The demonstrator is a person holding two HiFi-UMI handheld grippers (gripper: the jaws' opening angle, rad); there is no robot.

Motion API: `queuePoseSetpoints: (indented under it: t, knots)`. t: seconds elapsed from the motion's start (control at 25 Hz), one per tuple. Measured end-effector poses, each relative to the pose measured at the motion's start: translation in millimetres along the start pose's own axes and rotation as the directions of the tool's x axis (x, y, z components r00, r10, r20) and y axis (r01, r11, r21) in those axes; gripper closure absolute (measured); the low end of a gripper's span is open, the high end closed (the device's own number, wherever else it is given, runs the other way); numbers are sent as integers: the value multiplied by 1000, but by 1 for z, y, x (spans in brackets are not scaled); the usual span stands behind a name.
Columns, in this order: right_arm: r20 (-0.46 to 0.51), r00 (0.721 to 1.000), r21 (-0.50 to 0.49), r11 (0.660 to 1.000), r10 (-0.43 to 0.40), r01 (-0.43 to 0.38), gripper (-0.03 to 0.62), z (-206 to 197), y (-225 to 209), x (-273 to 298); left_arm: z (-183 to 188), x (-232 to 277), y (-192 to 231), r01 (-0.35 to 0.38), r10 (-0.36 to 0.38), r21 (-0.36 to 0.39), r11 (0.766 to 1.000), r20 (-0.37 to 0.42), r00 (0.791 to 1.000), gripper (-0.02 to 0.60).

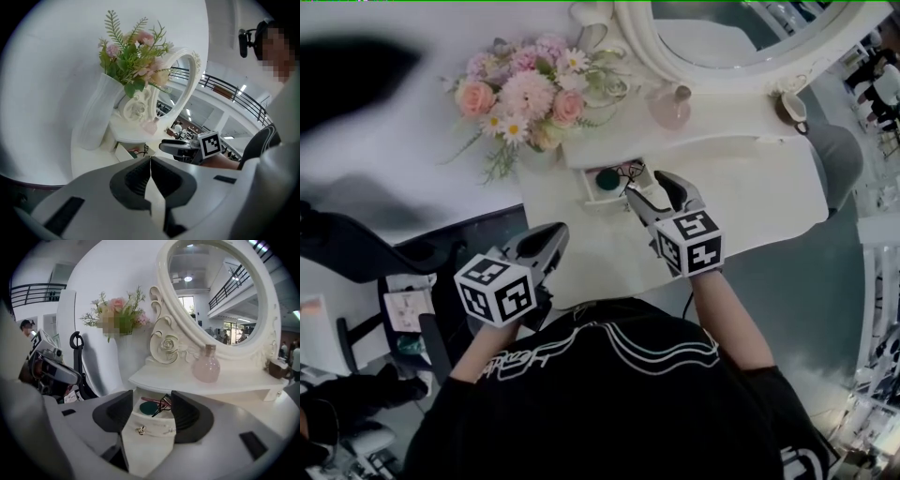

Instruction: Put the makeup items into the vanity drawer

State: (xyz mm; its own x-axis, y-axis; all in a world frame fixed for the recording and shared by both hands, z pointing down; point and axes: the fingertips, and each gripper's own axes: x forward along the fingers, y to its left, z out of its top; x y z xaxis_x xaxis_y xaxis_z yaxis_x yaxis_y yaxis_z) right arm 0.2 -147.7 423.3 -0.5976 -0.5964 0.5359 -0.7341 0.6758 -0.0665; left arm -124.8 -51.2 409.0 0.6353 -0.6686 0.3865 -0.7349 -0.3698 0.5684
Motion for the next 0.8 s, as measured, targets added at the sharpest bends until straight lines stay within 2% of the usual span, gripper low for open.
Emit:
queuePoseSetpoints:
  t: [0.24, 0.4, 0.6, 0.8]
  knots:
    - [93, 995, 62, 997, 37, -43, 345, 16, 19, -36, 7, -10, -18, 53, -54, 36, 998, 16, 998, 558]
    - [158, 985, 79, 993, 71, -84, 407, 26, 38, -59, 12, -19, -29, 79, -81, 67, 995, 31, 996, 558]
    - [220, 966, 69, 986, 134, -152, 523, 28, 70, -83, 15, -35, -43, 111, -116, 99, 989, 48, 992, 558]
    - [256, 934, 54, 961, 249, -271, 565, 23, 108, -100, 16, -50, -54, 135, -144, 133, 982, 57, 988, 558]
